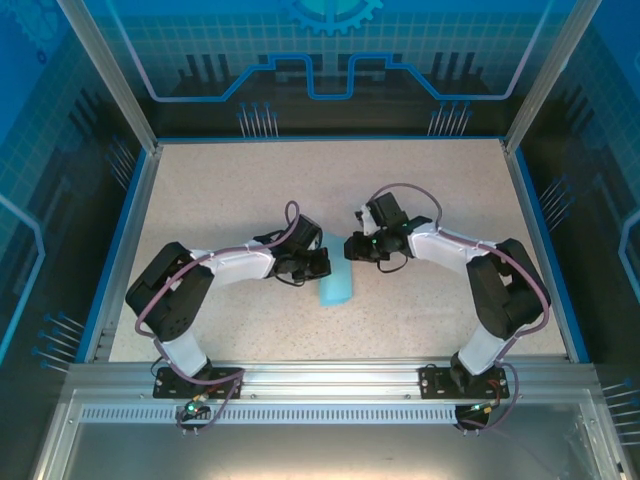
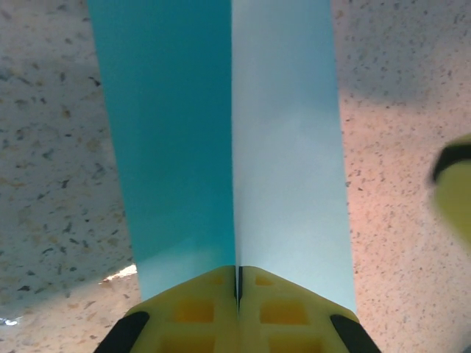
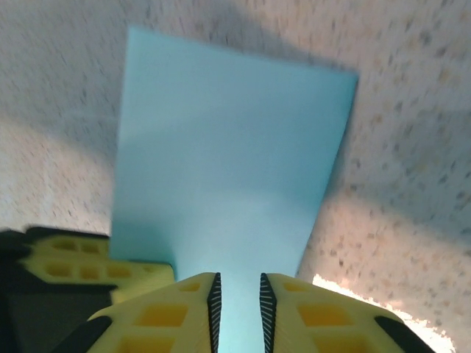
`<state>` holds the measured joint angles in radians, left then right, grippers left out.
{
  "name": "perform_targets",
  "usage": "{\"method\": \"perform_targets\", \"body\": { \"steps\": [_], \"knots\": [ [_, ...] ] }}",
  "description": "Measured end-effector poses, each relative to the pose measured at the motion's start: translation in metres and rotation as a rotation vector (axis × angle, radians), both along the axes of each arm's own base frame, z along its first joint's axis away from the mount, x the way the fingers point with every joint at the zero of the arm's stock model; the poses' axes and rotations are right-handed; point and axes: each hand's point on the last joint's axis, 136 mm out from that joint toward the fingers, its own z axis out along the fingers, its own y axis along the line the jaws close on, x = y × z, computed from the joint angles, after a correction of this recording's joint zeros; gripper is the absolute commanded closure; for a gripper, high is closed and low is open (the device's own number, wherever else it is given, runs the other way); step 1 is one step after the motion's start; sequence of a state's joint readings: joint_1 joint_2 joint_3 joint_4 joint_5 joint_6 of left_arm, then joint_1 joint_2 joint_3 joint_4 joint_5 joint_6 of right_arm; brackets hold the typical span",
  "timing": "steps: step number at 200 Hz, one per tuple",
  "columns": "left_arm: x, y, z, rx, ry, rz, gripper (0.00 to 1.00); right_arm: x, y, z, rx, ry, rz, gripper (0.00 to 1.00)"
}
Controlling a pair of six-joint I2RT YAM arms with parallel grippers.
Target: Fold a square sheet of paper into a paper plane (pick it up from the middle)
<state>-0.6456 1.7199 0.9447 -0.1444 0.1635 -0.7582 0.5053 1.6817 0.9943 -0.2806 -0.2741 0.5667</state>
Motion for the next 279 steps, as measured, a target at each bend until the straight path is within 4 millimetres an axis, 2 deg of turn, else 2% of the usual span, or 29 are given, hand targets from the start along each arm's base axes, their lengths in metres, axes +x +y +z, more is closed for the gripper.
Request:
{"method": "perform_targets", "body": {
  "steps": [22,75,112,135,168,206,244,279],
  "knots": [
    [0.003,-0.004,0.005,-0.015,-0.006,-0.005,0.96,-0.012,0.000,-0.011,-0.015,0.034,0.019,0.82],
    [0.003,-0.009,0.007,-0.032,0.003,-0.015,0.83,-0.021,0.000,-0.035,-0.032,0.103,0.031,0.84],
    [-0.001,-0.011,0.007,-0.056,0.032,-0.012,0.70,-0.028,0.004,-0.048,-0.040,0.143,0.047,0.85],
    [-0.011,-0.012,0.006,-0.076,0.063,-0.027,0.65,-0.028,0.004,-0.051,-0.041,0.149,0.043,0.85],
    [-0.030,-0.013,0.006,-0.124,0.125,-0.049,0.65,-0.028,0.004,-0.051,-0.039,0.157,0.031,0.85],
    [-0.043,-0.019,0.005,-0.160,0.164,-0.080,0.75,-0.027,0.004,-0.051,-0.036,0.161,0.022,0.85],
    [-0.037,-0.025,0.010,-0.194,0.150,-0.062,0.78,-0.027,0.006,-0.049,-0.019,0.167,0.019,0.88],
    [-0.026,-0.033,0.020,-0.245,0.114,-0.040,0.75,-0.028,0.007,-0.050,-0.014,0.178,0.017,0.88]
  ]
}}
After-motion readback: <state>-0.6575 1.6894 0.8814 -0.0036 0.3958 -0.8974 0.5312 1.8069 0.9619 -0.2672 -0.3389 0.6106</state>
